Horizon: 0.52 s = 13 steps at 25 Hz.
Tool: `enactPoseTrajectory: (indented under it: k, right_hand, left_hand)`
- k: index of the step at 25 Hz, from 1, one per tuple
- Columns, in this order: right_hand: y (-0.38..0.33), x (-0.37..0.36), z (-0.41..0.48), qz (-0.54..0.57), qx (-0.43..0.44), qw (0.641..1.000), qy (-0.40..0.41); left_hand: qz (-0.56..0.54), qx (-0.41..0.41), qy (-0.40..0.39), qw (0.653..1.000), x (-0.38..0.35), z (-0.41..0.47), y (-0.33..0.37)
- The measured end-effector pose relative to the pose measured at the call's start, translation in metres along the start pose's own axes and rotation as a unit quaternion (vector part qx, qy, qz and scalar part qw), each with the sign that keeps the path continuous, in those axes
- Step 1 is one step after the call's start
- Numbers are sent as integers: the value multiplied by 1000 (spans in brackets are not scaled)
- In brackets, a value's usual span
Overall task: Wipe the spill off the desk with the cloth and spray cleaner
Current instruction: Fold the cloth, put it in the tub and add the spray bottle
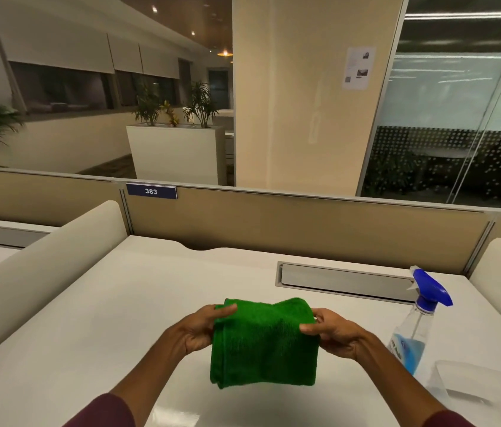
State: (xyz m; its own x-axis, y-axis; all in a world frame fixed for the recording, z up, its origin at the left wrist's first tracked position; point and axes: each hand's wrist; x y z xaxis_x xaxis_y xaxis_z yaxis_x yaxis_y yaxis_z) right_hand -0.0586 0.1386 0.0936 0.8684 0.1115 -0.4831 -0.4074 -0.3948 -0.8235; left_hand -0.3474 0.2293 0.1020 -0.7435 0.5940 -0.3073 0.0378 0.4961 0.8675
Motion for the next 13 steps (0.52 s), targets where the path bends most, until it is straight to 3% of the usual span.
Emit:
enactPoseTrajectory:
  k: [3,6,9,13]
  right_hand:
    - [1,-3,6,-17,26,998,61]
    - [3,-12,9,-76,37,986,140]
    - [7,-18,5,-169,39,972,156]
    - [10,-26,2,-97,34,979,179]
  left_hand:
    - [113,5,17,993,5,2,0]
    - [114,10,55,992,5,8,-1]
    - [137,-19,55,989,6,5,0]
    - [103,15,65,993,8,-2,1]
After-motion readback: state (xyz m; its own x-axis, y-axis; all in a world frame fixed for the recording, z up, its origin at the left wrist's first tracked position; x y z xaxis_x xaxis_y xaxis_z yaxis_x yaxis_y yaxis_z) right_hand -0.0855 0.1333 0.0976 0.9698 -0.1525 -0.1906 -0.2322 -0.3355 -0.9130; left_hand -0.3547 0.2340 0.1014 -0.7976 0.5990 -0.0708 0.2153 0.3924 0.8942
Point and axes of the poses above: each hand's wrist, its own z-axis towards the middle knuckle, its own x-axis out of the back of the hand, y = z × x, and after that the axes turned 11 degrees about z, right-handed
